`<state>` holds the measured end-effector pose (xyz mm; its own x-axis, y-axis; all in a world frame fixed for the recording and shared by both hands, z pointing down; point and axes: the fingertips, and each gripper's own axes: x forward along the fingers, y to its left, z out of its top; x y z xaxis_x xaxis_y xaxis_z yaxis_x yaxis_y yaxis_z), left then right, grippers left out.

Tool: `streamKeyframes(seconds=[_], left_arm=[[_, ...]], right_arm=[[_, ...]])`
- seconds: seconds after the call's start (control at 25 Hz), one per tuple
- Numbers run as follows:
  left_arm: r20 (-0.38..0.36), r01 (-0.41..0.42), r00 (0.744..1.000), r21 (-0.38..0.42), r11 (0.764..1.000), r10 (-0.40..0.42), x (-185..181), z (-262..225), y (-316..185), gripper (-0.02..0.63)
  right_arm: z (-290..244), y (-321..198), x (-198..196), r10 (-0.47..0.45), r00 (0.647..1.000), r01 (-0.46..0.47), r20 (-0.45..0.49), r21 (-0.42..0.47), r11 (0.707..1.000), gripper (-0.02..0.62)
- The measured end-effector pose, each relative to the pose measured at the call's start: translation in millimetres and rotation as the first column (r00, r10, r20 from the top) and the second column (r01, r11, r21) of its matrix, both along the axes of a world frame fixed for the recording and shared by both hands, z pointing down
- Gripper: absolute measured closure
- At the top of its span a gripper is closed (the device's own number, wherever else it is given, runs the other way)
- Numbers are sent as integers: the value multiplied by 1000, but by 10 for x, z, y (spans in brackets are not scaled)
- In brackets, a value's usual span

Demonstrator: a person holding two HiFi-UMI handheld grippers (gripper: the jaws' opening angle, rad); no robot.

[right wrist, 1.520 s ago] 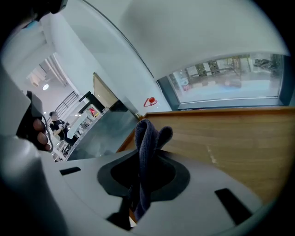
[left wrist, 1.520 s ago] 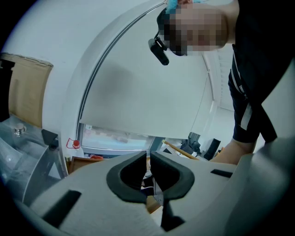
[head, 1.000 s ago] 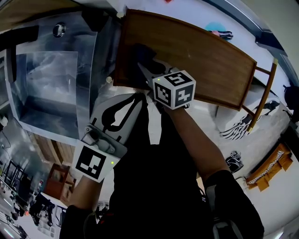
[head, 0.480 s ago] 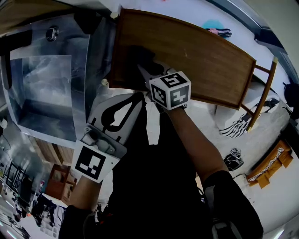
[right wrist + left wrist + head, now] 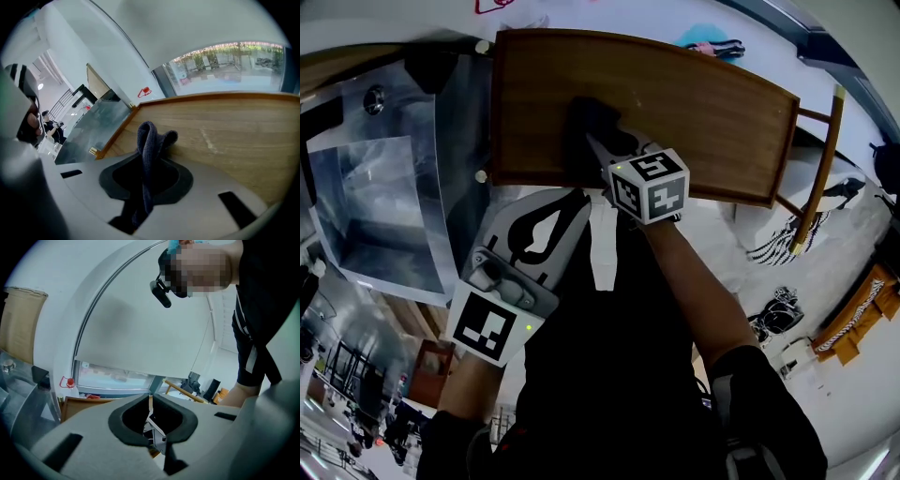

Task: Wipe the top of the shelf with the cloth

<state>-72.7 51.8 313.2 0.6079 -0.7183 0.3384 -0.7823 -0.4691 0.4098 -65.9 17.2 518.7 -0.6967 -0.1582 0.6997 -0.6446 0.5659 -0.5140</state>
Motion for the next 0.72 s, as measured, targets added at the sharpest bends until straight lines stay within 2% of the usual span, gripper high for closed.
streamKeyframes(seconds=[0.72], left_arm=[[2,-139,990,-1,990,139,997,-26,-265,566]], right_arm=[[-20,-251,1177,129,991,-128,-36,24,992,537]])
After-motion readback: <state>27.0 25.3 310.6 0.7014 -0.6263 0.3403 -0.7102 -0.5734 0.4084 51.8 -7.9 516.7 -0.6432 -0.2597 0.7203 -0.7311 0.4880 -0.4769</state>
